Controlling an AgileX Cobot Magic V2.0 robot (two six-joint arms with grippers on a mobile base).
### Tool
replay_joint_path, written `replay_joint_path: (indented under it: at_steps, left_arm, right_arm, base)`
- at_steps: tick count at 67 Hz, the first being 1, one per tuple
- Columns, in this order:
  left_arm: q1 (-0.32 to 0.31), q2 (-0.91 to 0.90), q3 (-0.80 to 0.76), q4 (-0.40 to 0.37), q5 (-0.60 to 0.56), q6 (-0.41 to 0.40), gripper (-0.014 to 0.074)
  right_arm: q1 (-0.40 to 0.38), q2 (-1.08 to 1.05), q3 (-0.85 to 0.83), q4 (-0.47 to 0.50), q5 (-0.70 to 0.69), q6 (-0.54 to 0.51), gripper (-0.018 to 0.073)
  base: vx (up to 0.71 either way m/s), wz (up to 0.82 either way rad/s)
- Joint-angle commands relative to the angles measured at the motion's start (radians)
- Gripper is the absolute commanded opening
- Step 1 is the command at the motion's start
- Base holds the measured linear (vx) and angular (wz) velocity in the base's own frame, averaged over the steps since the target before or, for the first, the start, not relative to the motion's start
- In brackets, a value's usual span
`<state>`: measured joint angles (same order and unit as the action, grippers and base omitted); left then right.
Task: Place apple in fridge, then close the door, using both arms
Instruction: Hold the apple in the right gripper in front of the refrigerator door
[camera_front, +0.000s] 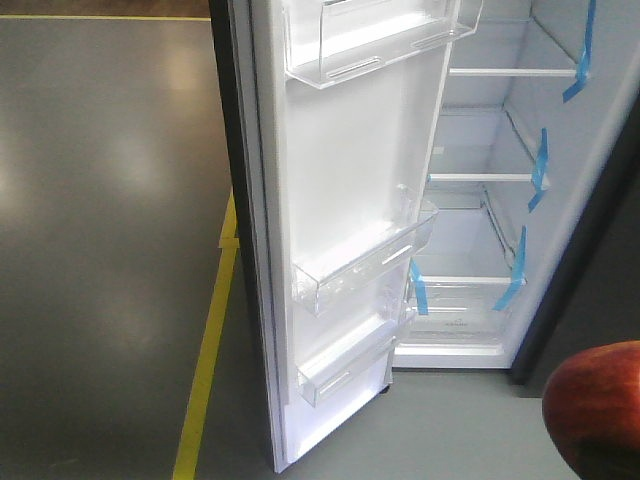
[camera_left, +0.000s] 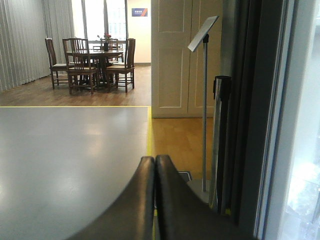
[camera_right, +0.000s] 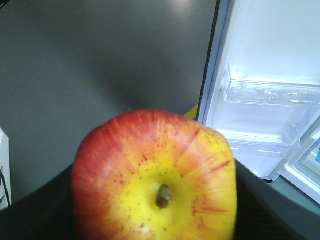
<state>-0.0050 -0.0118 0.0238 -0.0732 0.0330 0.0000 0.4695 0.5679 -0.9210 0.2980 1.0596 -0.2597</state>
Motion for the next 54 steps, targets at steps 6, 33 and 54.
replay_joint_path:
  at_steps: [6, 33, 54]
  left_arm:
    - [0.001, -0.015, 0.028, -0.005, -0.077, -0.009, -0.0006]
    - [0.001, -0.015, 0.028, -0.005, -0.077, -0.009, -0.0006]
    - [0.001, -0.015, 0.028, -0.005, -0.077, -0.009, -0.0006]
  right_arm:
    - [-0.001, 0.005, -0.026, 0.018, -0.067, -0.001, 0.0224]
    - [-0.001, 0.005, -0.026, 0.018, -0.067, -0.001, 0.0224]
    - [-0.001, 0.005, -0.026, 0.018, -0.067, -0.001, 0.0224]
  base:
    - [0.09, 0.0]
    - [0.08, 0.0]
    - [0.08, 0.0]
